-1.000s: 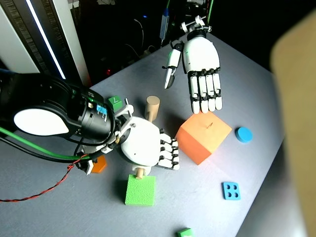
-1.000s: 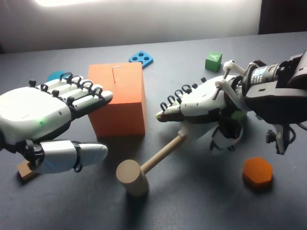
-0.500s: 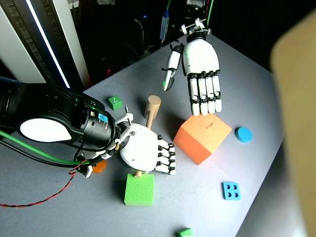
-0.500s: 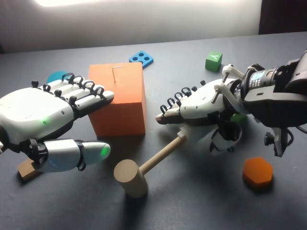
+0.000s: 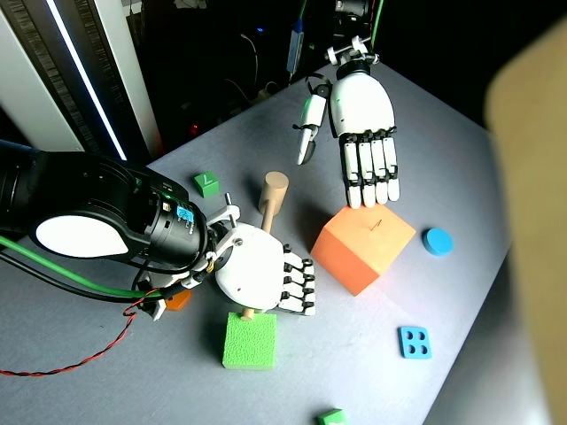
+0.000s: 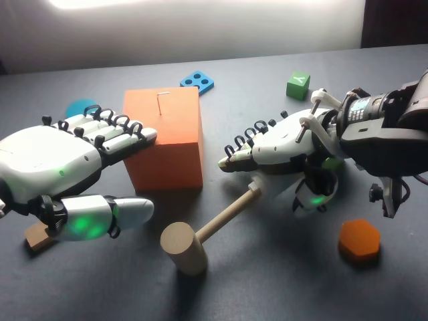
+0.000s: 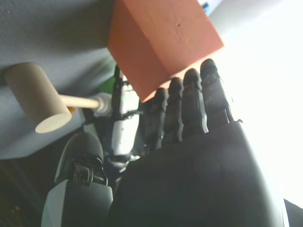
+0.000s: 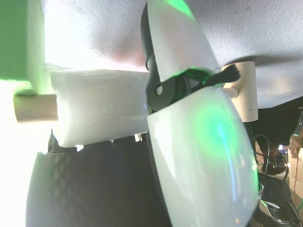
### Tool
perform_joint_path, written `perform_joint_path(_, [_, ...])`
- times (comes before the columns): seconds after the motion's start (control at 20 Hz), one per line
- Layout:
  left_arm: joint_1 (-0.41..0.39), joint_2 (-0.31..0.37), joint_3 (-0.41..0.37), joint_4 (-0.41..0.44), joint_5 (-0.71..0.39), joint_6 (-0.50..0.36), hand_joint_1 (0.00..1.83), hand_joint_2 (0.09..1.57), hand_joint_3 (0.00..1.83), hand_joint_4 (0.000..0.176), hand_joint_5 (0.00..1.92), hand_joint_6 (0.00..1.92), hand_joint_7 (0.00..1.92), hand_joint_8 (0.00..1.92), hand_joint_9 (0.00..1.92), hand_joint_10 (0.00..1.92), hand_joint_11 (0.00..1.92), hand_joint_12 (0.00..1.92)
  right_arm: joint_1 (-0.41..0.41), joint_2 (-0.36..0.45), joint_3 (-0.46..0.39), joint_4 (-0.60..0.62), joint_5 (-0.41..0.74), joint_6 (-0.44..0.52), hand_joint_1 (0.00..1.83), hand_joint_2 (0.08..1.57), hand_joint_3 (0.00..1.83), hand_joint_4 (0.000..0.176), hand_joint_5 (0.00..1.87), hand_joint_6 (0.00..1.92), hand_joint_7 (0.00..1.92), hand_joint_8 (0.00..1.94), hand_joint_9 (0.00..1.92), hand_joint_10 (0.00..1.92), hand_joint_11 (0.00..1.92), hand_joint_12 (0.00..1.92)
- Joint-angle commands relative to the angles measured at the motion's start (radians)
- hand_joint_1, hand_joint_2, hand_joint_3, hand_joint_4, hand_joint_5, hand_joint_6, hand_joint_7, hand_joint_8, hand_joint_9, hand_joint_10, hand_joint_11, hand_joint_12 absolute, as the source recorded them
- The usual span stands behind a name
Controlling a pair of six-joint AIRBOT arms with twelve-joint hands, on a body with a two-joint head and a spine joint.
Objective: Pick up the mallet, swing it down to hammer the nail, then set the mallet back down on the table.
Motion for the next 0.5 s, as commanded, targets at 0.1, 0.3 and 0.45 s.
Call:
perform_joint_path(0.1, [-0.002,-0.003,0.009,-0.006,-0.111,-0.004,0.0,1.29,0.0,0.0,0.09,0.01,0.07,0.01,0.04,0.01,0.04,0.02,0.007,0.003,0.002,-0.004,0.067,0.0,1.35,0.99,0.0,0.0,0.0,0.0,0.0,0.0,0.0,0.0,0.0,0.0])
perform_joint_path(0.3, [0.007,-0.009,0.009,-0.011,-0.111,-0.016,0.0,1.29,0.0,0.0,0.07,0.0,0.05,0.0,0.02,0.0,0.01,0.01,0.007,0.003,0.002,-0.004,0.069,-0.003,1.36,0.99,0.0,0.0,0.17,0.0,0.12,0.02,0.12,0.01,0.0,0.4])
perform_joint_path(0.45, [0.014,-0.014,0.007,-0.011,-0.111,-0.025,0.0,1.29,0.0,0.0,0.08,0.01,0.06,0.01,0.04,0.01,0.02,0.02,0.007,0.003,0.002,-0.004,0.072,-0.004,1.31,1.0,0.0,0.0,0.35,0.02,0.33,0.01,0.33,0.03,0.0,0.88])
